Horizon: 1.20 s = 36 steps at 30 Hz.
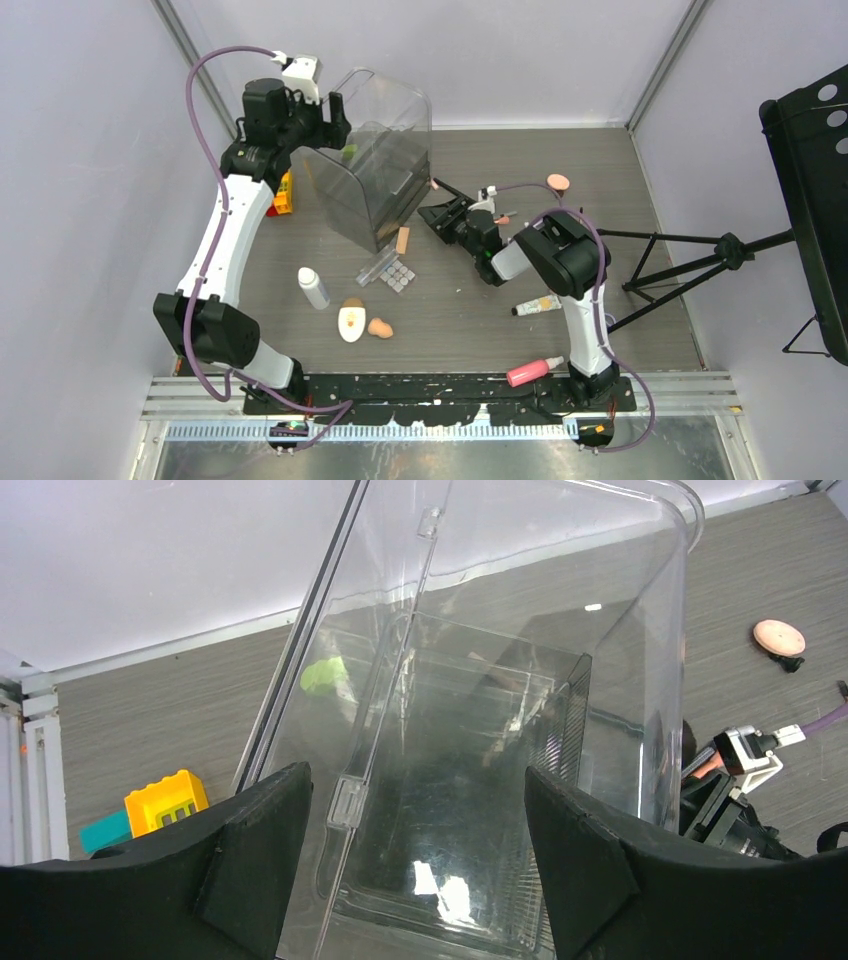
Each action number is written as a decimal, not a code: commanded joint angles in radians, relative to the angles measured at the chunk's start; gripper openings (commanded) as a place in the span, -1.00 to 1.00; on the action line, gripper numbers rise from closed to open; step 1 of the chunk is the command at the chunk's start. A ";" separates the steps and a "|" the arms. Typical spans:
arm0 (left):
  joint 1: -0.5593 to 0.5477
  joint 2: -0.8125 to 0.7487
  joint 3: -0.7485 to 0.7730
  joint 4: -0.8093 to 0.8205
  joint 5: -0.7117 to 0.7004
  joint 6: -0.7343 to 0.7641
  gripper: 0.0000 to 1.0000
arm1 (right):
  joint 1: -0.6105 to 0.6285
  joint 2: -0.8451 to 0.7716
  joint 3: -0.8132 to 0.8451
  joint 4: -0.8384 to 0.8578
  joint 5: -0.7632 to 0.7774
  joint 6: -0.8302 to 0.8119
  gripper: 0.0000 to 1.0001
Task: Organize the makeup
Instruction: Open the drawer in the storage box.
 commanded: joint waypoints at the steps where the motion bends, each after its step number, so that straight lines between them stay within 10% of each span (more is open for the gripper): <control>1: 0.002 -0.014 -0.031 -0.065 -0.028 0.005 0.59 | 0.002 0.041 0.056 0.163 0.029 0.038 0.05; 36: 0.002 -0.005 -0.050 -0.077 -0.056 0.012 0.59 | 0.005 0.207 0.177 0.274 0.002 0.091 -0.10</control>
